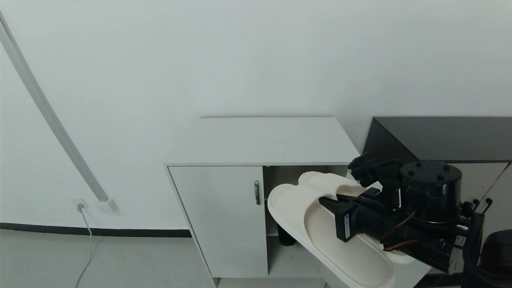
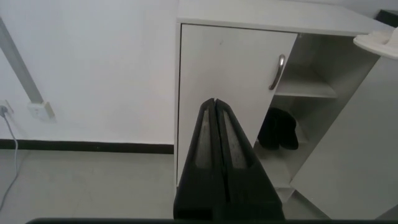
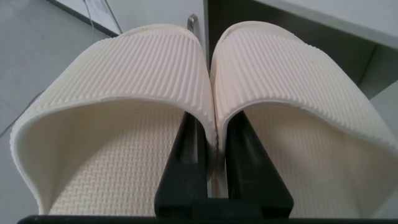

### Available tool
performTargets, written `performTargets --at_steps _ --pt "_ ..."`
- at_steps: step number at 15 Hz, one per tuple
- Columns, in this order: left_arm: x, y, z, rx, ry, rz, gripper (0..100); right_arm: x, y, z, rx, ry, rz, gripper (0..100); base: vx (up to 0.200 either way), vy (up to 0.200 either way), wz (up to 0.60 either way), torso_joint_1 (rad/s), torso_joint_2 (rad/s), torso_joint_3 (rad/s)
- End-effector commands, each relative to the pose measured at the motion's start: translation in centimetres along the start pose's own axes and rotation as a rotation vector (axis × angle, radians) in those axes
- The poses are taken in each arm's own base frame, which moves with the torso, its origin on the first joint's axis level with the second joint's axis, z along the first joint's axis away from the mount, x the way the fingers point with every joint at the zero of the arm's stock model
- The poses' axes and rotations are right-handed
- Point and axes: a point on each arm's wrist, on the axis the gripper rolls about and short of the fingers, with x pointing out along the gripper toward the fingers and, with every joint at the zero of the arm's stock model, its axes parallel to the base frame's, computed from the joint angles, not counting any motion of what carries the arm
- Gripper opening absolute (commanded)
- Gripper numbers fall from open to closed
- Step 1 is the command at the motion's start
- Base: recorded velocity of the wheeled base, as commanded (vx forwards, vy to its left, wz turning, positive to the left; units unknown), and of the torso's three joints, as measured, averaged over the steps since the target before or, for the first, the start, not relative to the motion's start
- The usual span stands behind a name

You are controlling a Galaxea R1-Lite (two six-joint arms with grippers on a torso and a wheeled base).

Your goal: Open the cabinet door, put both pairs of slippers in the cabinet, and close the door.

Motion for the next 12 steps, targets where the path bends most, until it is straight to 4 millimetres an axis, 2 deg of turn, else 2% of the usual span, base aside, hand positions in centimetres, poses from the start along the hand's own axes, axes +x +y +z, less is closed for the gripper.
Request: performTargets --at_steps 1,12 --pt "0.0 0.0 0.0 0.0 0.0 0.001 0 0.06 0.01 -0.02 0.0 -0.002 0.001 0 0.0 0.0 0.0 -0.232 0.52 0.29" --pt "0.01 0.0 0.0 0.0 0.001 0.001 0 0.44 0.01 -0.52 -0.004 -0.009 -0.001 0 0.0 0.0 0.0 -0.21 0.53 0.318"
